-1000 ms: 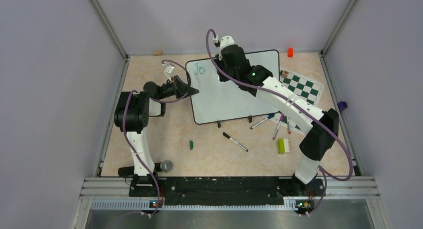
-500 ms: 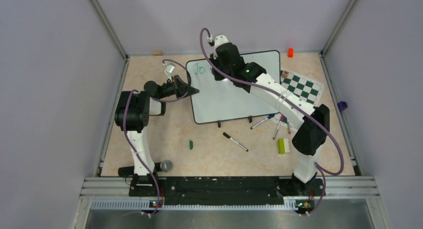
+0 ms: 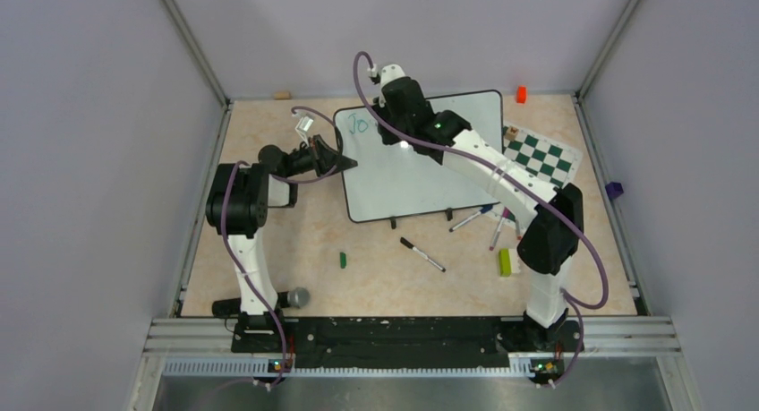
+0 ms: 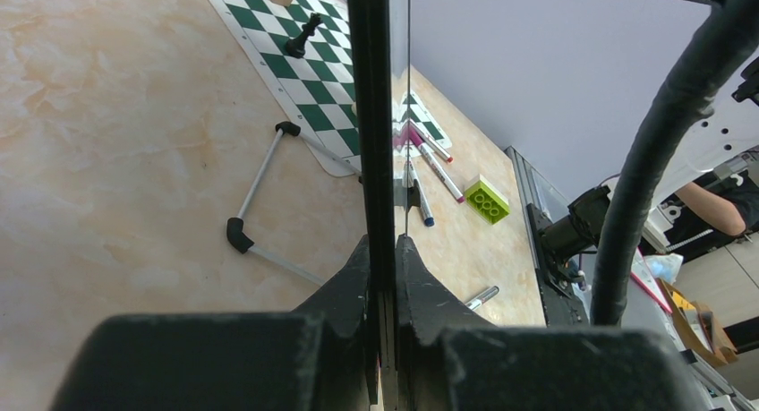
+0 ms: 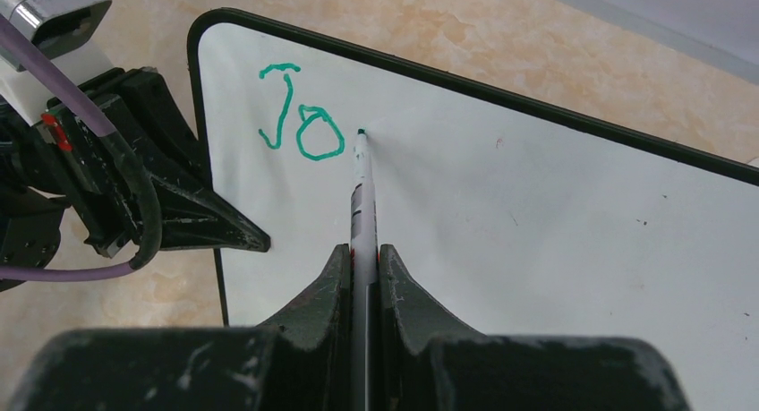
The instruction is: Write a sentence on the whiteboard
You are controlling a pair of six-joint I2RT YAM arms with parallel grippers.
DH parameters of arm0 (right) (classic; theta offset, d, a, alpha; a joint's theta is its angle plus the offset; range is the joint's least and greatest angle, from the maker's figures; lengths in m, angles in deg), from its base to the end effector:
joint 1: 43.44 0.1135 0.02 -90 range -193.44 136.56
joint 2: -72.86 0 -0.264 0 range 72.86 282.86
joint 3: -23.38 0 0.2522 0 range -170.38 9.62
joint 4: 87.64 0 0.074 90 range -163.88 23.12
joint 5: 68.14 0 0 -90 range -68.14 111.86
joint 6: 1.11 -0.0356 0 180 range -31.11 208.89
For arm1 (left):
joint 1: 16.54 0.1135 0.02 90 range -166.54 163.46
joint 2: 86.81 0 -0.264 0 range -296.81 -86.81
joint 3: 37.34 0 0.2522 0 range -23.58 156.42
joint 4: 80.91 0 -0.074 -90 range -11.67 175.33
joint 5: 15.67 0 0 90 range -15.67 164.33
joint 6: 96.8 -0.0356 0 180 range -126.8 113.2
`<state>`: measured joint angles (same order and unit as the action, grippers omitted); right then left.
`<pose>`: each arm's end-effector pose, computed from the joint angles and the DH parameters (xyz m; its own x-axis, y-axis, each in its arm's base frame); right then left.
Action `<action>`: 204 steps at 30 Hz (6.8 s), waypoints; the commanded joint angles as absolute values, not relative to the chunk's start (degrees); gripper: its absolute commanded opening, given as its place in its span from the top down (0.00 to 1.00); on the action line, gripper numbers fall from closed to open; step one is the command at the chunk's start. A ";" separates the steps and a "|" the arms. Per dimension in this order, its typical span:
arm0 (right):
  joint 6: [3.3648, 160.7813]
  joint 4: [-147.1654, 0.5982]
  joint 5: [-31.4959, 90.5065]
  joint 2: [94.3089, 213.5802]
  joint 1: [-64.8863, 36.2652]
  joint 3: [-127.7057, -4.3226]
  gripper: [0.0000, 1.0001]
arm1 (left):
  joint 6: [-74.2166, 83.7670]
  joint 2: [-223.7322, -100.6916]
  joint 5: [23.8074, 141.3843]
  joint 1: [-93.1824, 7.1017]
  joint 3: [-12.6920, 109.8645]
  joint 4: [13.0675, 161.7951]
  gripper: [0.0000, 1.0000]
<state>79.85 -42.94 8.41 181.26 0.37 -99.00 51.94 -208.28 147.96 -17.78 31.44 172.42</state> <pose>0.3243 0.2996 0.3694 -0.4472 -0.2172 -0.8677 -0.4645 0.8854 0.0177 0.3885 -0.0426 0.1677 -0.5897 -0.2282 -0.7747 0.7702 0.1296 -0.6245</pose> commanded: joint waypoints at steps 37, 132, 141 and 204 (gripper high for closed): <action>77.85 -40.02 5.97 179.78 0.06 -96.59 1.00 | 45.69 -209.59 157.47 -19.62 30.72 178.04 1.00; 78.83 -37.62 17.15 182.06 -1.69 -99.74 1.00 | 45.45 -209.37 157.38 -19.63 30.38 177.99 1.00; 78.36 -38.70 21.64 180.29 -1.82 -101.90 1.00 | 45.50 -209.37 157.41 -19.62 30.60 178.04 1.00; 79.44 -47.34 3.50 176.68 -3.26 -95.75 1.00 | 44.08 -208.64 156.95 -19.79 29.40 178.05 1.00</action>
